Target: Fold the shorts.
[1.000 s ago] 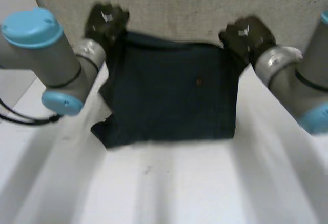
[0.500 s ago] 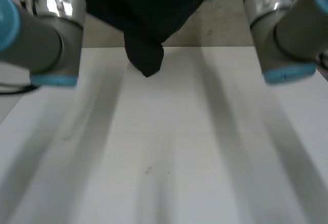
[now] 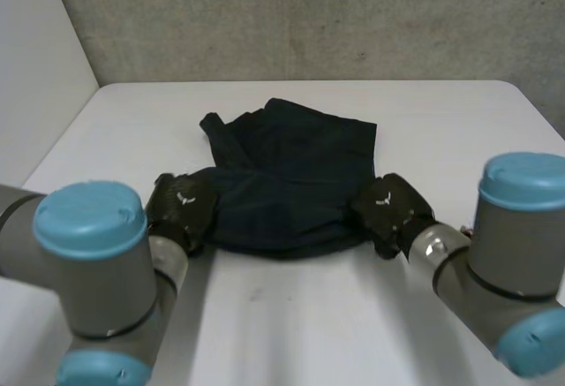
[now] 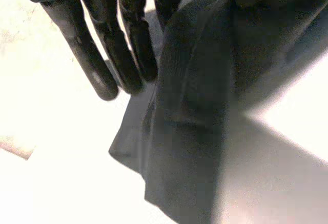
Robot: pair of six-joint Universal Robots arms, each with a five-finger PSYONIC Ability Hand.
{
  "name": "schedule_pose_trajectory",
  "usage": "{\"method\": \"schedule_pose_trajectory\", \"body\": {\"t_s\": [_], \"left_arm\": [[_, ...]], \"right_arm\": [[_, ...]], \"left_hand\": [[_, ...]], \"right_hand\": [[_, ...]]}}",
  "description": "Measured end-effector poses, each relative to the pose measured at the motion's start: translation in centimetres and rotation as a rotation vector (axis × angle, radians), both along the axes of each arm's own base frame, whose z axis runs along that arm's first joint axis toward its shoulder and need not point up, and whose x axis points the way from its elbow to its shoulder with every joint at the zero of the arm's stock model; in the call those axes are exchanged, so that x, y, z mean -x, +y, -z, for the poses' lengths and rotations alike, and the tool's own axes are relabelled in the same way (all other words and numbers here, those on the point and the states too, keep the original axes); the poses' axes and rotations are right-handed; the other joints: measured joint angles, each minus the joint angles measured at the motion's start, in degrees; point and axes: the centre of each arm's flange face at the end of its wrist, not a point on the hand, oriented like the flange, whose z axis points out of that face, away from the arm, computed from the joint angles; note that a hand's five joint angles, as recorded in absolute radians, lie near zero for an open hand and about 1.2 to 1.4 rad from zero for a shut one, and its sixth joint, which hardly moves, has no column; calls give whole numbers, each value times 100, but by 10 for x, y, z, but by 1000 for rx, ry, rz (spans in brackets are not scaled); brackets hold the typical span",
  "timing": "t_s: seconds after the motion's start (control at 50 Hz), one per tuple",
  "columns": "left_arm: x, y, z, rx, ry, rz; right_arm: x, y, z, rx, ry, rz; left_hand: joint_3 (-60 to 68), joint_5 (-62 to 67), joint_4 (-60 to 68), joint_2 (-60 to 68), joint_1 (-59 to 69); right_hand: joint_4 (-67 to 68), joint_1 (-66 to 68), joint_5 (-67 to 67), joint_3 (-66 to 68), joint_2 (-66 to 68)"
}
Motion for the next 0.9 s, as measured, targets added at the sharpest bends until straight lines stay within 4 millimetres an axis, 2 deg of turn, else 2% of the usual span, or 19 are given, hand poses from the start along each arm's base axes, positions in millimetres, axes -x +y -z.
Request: {"method": "schedule_pose_trajectory", "body": {"t_s": [0.02,0.04,0.06,0.08,0.1,0.16,0.24,0.26,0.42,0.52,0.58,0.66,0.9], "left_arm": [[-2,5,-1,-4,-9,-6],[-5,17,-2,-11,-25,-10],[-6,23,-3,-15,-33,-8],[-7,29,-3,-19,-40,-6],[-8,36,-4,-23,-48,1],[-11,54,-7,-31,-60,21],[-14,61,-10,-30,-58,28],[-17,64,-14,-26,-45,26],[-32,49,-18,-52,57,-52],[-45,33,-11,-128,128,-88],[-47,30,-8,-155,144,-86],[-53,25,-2,-236,201,-75],[-54,15,7,-306,315,-123]], "right_arm": [[2,4,-1,-5,-2,-5],[6,12,-4,-10,-9,-11],[9,15,-6,-10,-13,-12],[11,18,-7,-9,-16,-11],[14,20,-10,-5,-22,-6],[27,22,-24,26,-56,32],[34,21,-34,44,-89,62],[40,19,-44,52,-134,97],[44,15,-56,-1,-231,152],[39,12,-47,-62,-232,143],[38,10,-42,-78,-228,140],[32,-2,-18,-150,-206,147],[24,-22,17,-195,-230,171]], "left_hand": [[-1202,-1334,-1339,-1302,-1502],[-2472,-2578,-2560,-2479,-2730],[-2715,-2894,-2868,-2760,-2984],[-2715,-2894,-2868,-2760,-2984],[-3276,-3470,-3451,-3289,-3393],[-3658,-3862,-3804,-3665,-3660],[-3790,-3975,-3905,-3773,-3747],[-3865,-4047,-3966,-3853,-3823],[-3865,-4047,-3966,-3892,-3825],[-3853,-4004,-3950,-3865,-3806],[-3853,-4006,-3951,-3856,-3806],[-3785,-3866,-3867,-3728,-3805],[-3015,-3109,-3105,-3003,-3025]], "right_hand": [[0,0,0,0,0],[-1825,-1544,-1845,-1721,-1838],[-1825,-1544,-1845,-1721,-1838],[-2880,-2295,-2927,-2816,-2839],[-3040,-2423,-3078,-2929,-2937],[-3393,-2755,-3402,-3296,-3192],[-3393,-2755,-3402,-3296,-3192],[-3393,-2755,-3402,-3296,-3192],[-3393,-2755,-3402,-3296,-3192],[-3393,-2755,-3402,-3296,-3192],[-3393,-2755,-3402,-3296,-3192],[-3355,-2732,-3320,-3218,-3174],[-2481,-2081,-2553,-2371,-2447]]}}
